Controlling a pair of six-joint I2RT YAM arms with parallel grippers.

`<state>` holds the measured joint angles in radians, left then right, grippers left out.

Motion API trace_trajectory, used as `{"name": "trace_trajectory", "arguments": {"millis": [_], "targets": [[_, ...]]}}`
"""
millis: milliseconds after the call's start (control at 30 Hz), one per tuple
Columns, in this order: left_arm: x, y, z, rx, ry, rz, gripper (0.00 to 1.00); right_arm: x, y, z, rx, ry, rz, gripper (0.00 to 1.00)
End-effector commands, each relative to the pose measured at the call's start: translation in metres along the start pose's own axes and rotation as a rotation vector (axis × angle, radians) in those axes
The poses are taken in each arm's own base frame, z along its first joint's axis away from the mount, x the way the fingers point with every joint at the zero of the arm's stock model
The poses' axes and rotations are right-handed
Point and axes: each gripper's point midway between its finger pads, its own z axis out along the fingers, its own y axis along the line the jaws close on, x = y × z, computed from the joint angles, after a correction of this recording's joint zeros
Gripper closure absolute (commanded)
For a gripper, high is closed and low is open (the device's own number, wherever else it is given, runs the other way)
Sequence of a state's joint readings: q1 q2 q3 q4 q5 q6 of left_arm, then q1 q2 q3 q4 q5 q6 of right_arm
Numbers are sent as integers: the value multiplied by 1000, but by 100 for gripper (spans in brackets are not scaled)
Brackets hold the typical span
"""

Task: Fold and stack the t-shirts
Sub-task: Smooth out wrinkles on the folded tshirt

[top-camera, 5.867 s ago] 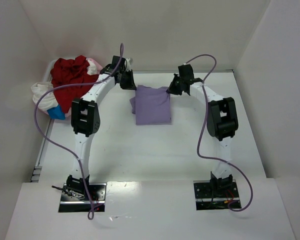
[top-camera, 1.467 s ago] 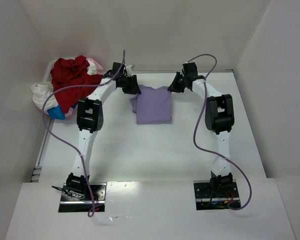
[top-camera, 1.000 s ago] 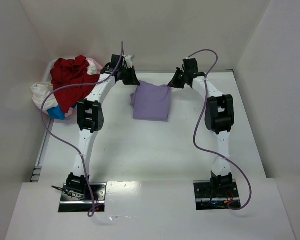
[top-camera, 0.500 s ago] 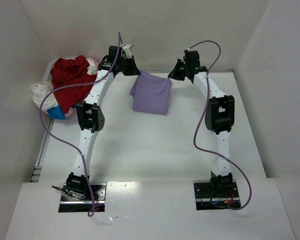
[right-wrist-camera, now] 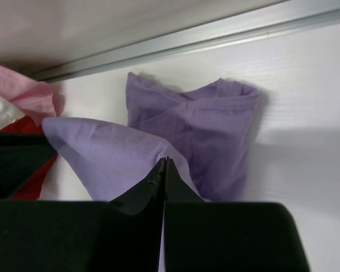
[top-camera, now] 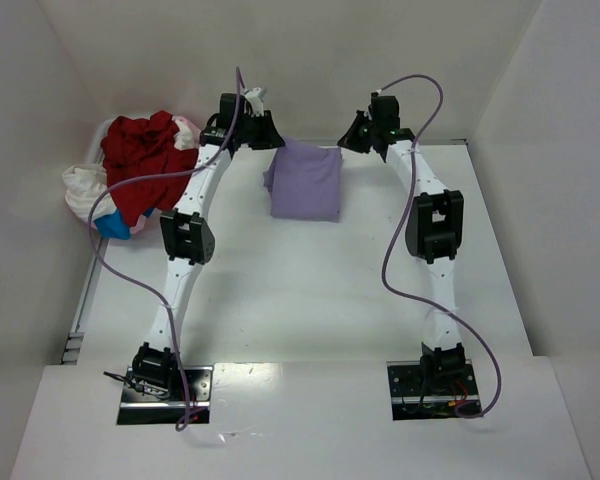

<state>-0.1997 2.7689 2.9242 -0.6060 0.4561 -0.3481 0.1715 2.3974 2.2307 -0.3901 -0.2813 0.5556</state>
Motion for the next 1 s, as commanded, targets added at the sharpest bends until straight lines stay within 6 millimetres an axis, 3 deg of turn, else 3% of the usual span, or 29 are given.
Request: {"name": "trace_trajectory", "arguments": {"millis": [0, 33, 67, 100, 133, 167, 200, 233, 267, 333, 400, 433, 533, 567, 633, 667, 700, 733, 767, 800, 833, 967], "targets": [[-8, 4, 6, -11, -47, -9, 60, -17, -13, 13, 11, -46, -9, 100], [-3, 8, 10, -12, -43, -11, 43, -16, -22, 16, 26, -38, 0, 100], [0, 9, 10, -14, -35, -16, 32, -22, -18, 17, 18, -50, -4, 100], [-10, 5, 6, -19, -64, -3, 25, -23, -21, 20, 24, -57, -15, 93], [-5, 15, 6, -32, -52, -25, 18, -13, -31, 29, 41, -32, -6, 89], [-8, 14, 4, -29, -60, -21, 16, -17, -29, 30, 36, -39, -9, 83], [-6, 14, 4, -32, -52, -25, 13, -17, -30, 33, 35, -40, -9, 67], [-6, 14, 4, -32, -52, -16, 10, -10, -37, 38, 45, -25, -15, 57], [-11, 20, -3, -51, -57, -22, 8, -16, -34, 37, 48, -37, -17, 49], [-17, 18, -10, -64, -61, 9, 6, -21, -32, 33, 55, -43, -38, 35], [-16, 25, -19, -91, -43, 9, 6, -27, -29, 29, 63, -51, -38, 28], [-25, 20, -29, -100, -52, 42, 4, -28, -27, 24, 65, -48, -48, 24], [-27, 23, -50, -177, -18, 90, 4, -29, -21, 7, 72, -36, -71, 23], [-28, 28, -56, -224, -9, 104, 3, -17, -29, 7, 90, -7, -62, 23], [-27, 21, -73, -263, 27, 134, 3, -35, -10, -19, 65, -67, -88, 23], [-26, 27, -80, -306, 44, 163, 3, -16, -27, -19, 107, -34, -86, 23], [-18, 21, -83, -317, 82, 176, 3, -28, -9, -39, 93, -74, -118, 23], [-24, 7, -93, -315, 79, 196, 3, -10, -17, -40, 119, -50, -116, 23], [-24, 4, -98, -317, 91, 193, 3, -9, -19, -47, 131, -56, -126, 23], [-11, 1, -98, -289, 141, 174, 3, -7, -19, -53, 139, -61, -127, 21], [-20, -12, -110, -268, 125, 179, 1, 2, -22, -64, 147, -48, -123, 21], [-10, -33, -130, -297, 180, 184, 1, 23, -21, -79, 111, -18, -121, 20]]}}
